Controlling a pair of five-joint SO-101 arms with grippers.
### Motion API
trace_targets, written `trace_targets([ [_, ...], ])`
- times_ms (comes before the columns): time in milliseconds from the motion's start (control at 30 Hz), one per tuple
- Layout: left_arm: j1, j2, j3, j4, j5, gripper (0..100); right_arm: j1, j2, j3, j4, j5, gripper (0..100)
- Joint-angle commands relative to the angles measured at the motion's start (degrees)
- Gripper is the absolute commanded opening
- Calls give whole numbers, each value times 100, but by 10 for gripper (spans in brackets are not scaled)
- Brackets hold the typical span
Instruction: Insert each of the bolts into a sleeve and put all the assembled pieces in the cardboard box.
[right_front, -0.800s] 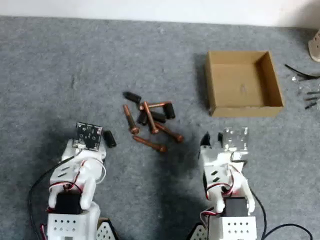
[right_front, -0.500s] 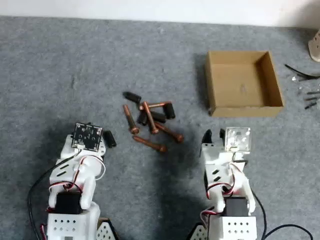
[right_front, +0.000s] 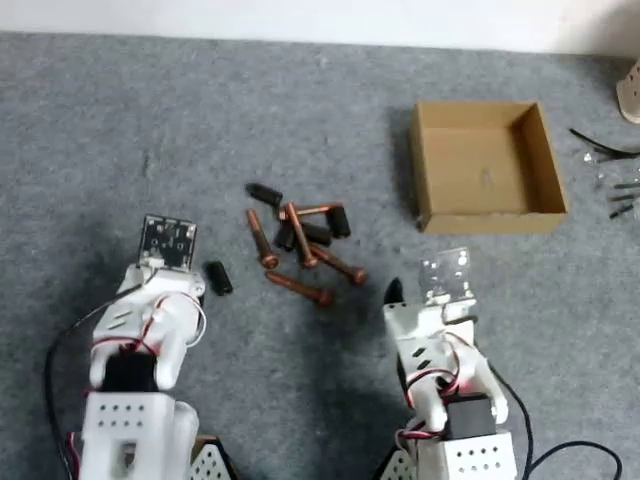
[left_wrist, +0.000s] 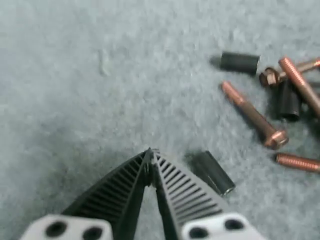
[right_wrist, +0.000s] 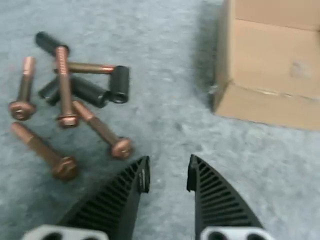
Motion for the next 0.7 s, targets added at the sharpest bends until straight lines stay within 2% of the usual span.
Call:
trace_targets([
  [0,-57,716,-426,-457,53,11,-330,189,-356,4,97,124],
  [233,-48,1121,-435,-774,70,11,-567,2237,-1279,-567,281,124],
  [500,-40,1156,-365,-1002,62,11,-1253,5420,-3380,-1024,325,124],
  [667,-48,1130,-251,-1196,53,11,-1332,7407,-4954,-998,334,124],
])
